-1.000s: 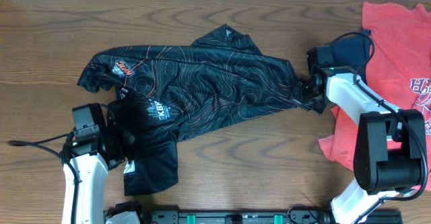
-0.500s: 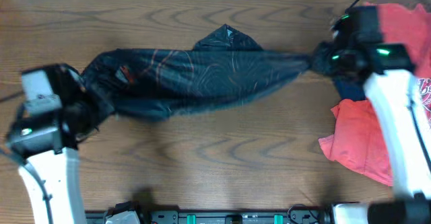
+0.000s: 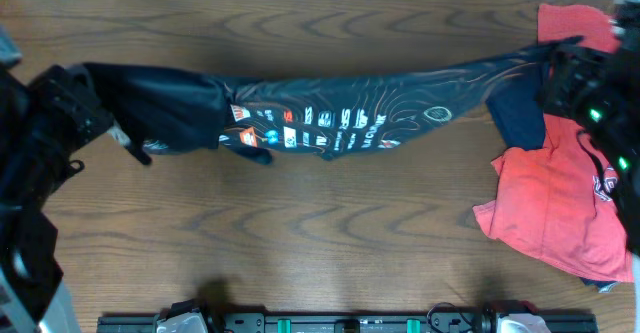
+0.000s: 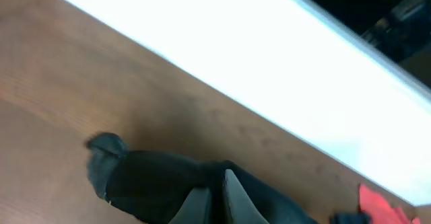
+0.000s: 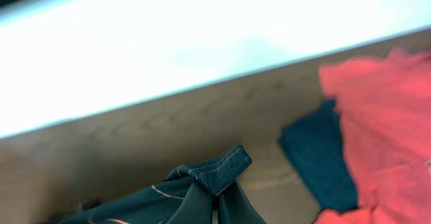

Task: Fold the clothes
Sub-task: 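Lift the jersey with both grippers, stretch it wide and flip it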

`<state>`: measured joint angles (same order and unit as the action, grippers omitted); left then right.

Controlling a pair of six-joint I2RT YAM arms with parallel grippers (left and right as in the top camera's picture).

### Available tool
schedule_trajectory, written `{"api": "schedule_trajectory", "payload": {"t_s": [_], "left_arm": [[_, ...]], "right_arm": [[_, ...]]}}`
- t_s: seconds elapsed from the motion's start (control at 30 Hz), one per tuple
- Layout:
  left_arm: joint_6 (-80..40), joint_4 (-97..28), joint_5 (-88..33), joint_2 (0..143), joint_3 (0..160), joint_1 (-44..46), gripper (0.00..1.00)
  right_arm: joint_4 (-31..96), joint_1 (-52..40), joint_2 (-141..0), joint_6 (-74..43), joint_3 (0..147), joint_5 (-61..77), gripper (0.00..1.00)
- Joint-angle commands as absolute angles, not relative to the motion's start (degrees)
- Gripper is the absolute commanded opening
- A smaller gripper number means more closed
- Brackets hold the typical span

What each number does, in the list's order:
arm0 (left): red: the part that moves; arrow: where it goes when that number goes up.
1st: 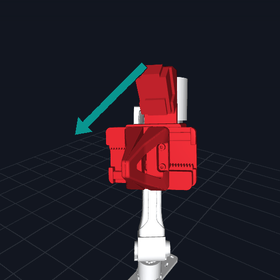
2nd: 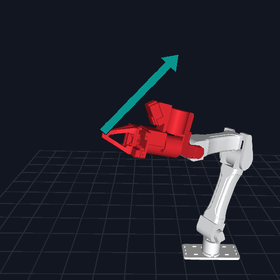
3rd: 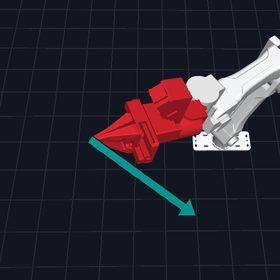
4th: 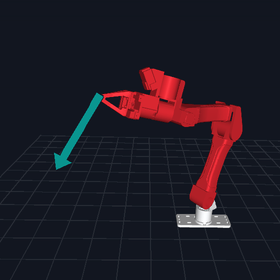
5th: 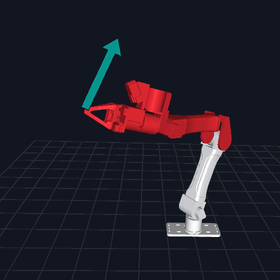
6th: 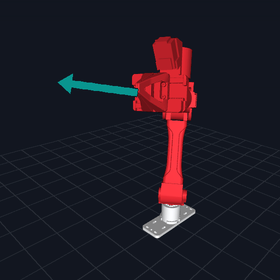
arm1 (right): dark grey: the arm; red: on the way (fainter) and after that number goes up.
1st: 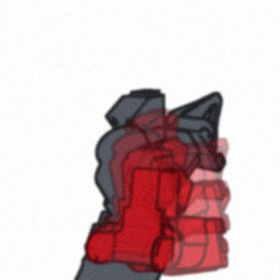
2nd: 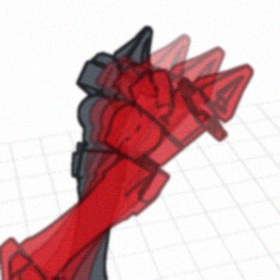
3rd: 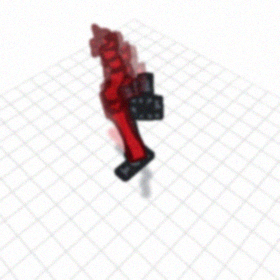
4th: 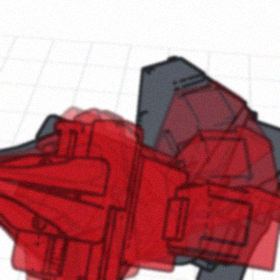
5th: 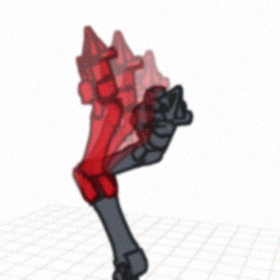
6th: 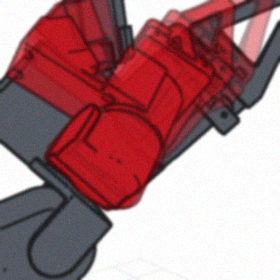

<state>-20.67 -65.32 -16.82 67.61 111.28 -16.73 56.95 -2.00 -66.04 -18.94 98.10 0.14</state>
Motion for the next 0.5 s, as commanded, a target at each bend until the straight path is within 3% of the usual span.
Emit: {"api": "schedule_trajectory", "payload": {"t_s": [0.0, 0.23, 0.47], "left_arm": [[-19.5, -64.6, -17.4, 69.5, 112.0, -16.9, 0.06], [-19.4, -66.2, -22.6, 78.9, 112.0, -16.8, 0.06], [-13.4, -63.5, -23.6, 91.9, 112.0, -11.0, 0.06]], "right_arm": [[56.6, -1.0, -66.0, -17.5, 99.0, -4.5, 0.01], [56.6, -1.1, -75.8, -16.4, 99.0, -4.0, 0.01], [50.8, -1.1, -92.0, -14.0, 99.0, -1.7, 0.01]]}}
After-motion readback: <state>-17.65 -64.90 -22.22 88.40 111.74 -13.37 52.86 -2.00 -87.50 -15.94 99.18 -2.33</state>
